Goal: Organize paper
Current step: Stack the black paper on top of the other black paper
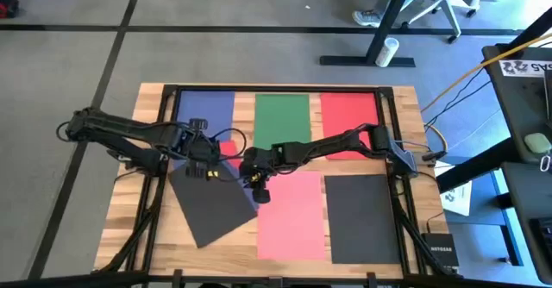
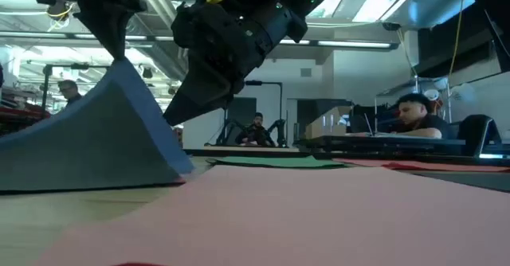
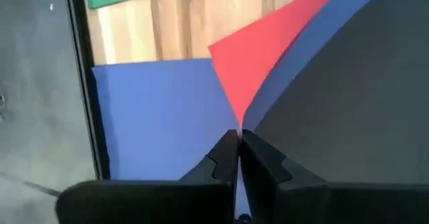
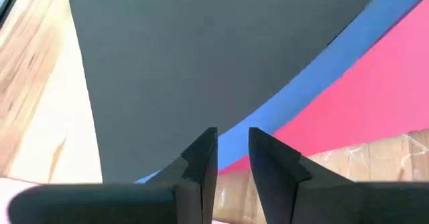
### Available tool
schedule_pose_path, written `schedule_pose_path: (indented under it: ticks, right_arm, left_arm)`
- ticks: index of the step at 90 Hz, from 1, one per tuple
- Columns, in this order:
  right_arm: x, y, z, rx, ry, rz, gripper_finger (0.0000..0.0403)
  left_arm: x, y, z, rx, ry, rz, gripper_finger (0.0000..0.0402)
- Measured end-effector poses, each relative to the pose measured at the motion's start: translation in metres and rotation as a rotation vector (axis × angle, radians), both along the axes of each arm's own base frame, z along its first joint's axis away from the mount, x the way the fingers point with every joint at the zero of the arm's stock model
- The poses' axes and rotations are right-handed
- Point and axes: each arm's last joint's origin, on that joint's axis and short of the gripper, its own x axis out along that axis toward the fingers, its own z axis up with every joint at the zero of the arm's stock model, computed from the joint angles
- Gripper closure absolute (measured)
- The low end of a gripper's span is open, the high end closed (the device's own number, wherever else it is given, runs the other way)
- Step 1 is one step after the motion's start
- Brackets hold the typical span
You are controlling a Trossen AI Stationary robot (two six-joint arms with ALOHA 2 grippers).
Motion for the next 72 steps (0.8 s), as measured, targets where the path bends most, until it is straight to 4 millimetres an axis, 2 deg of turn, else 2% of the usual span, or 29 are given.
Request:
schedule_pose_path:
  ticks: [16,30,52,62,72]
  right_arm:
    - [0.0,0.001,-0.005,0.06,0.021,0.001,0.0288]
    - [-0.005,0.009,-0.012,0.009,0.019,0.146,0.0253]
    - [-0.019,0.052,-0.019,-0.218,0.05,0.377,0.0245]
    - [-0.024,0.072,-0.02,-0.347,0.044,0.412,0.0245]
    - [-0.024,0.084,-0.018,-0.406,0.002,0.415,0.0245]
  left_arm:
    - [0.0,0.0,0.0,-0.001,-0.002,0.003,0.0402]
    - [0.0,0.0,0.0,0.0,-0.001,-0.003,0.0402]
    - [0.0,0.0,0.0,-0.001,-0.003,-0.001,0.0402]
    - [0.0,0.0,0.0,-0.001,-0.004,0.0,0.0402]
    - [0.001,0.0,0.0,-0.001,-0.007,0.0,0.0402]
